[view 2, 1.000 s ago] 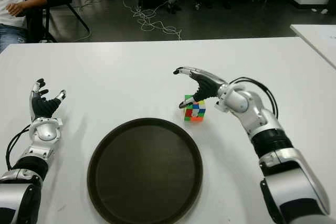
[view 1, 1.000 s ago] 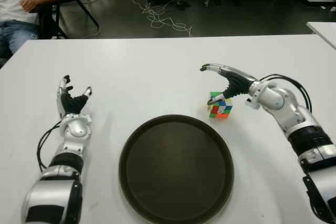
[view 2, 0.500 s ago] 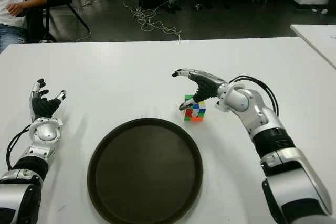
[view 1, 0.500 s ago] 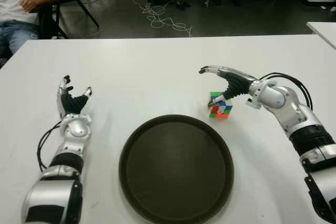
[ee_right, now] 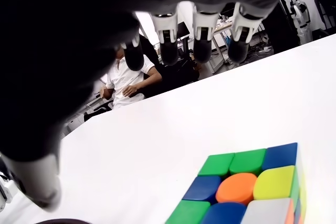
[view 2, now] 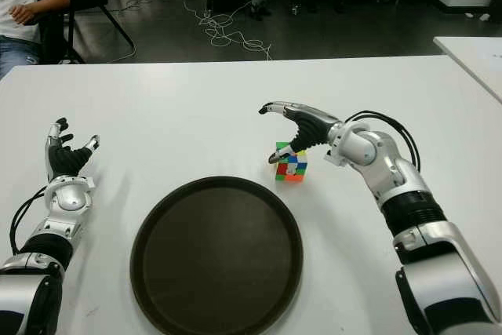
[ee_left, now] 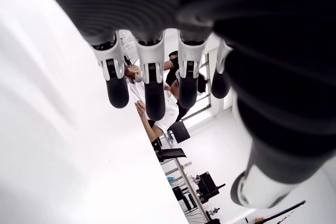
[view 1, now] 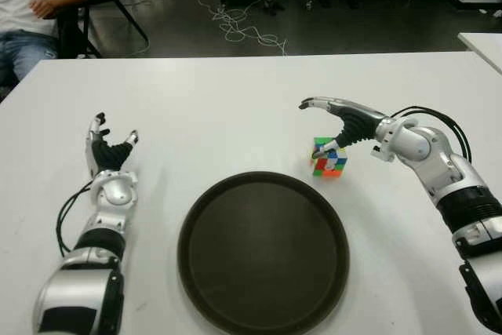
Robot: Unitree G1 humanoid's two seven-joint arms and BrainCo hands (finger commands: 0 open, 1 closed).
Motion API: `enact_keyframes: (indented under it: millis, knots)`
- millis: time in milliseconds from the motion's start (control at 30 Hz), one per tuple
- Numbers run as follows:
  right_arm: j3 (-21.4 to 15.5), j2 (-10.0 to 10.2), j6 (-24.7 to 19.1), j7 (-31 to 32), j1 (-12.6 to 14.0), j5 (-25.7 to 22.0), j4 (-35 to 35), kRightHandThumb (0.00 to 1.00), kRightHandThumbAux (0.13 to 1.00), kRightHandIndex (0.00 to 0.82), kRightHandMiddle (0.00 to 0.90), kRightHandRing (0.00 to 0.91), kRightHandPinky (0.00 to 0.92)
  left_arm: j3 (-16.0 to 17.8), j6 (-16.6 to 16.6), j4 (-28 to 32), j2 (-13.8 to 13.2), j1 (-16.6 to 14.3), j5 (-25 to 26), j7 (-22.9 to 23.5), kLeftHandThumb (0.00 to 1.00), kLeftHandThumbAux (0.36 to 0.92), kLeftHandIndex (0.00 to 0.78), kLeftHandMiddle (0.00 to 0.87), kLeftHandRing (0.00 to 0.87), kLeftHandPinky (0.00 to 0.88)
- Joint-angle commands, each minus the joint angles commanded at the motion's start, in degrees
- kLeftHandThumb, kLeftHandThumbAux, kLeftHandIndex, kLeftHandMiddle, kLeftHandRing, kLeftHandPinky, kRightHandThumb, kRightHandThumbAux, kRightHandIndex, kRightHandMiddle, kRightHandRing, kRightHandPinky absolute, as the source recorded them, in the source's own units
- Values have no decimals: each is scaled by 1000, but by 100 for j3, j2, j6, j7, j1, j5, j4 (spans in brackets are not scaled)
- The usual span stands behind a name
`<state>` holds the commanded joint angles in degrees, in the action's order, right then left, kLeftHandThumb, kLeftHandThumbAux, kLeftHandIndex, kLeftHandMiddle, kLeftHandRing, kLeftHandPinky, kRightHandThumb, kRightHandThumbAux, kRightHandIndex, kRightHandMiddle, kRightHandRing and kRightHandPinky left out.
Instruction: Pick up the Rubik's Cube and put it in the plate
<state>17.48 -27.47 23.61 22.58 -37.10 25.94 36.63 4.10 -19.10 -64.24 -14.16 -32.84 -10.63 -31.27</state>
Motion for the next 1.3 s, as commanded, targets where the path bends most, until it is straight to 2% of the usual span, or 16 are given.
enact_keyframes:
  millis: [133,300,500,600,700,1000,1100,1300]
  knots:
    - [5,-88,-100,32,42,75,-158,0,607,1,1,3,0,38,-59,2,15,3,52,41,414,755,98,152,156,188]
    - [-10,-141,-253,174,74,27,-308,0,629,0,3,44,141,57,-139,3,15,16,77,77,435,758,101,164,180,233]
    - [0,-181,-264,142,65,39,-145,0,655,0,0,27,71,23,-160,-2,1,23,30,49,448,760,102,159,179,230]
    - [-7,-182,-329,146,102,47,-276,0,667,0,0,20,38,11,-161,9,-4,27,15,47,459,762,103,157,177,231]
    - [-47,-203,-315,173,145,-21,-313,0,679,0,5,9,9,-7,-120,31,-6,31,-5,42,431,757,98,150,165,209]
    - [-72,-227,-377,271,176,-86,-367,0,702,4,12,8,0,-6,-65,46,-5,32,-2,46,435,752,96,152,164,208]
    - [-83,-229,-382,320,184,-126,-365,0,699,7,18,20,3,-17,-90,32,-16,33,-20,34,462,756,103,159,178,238]
    - [-83,-244,-452,318,218,-135,-362,0,696,0,9,17,0,-11,-95,32,-25,33,-6,78,428,755,97,152,169,217]
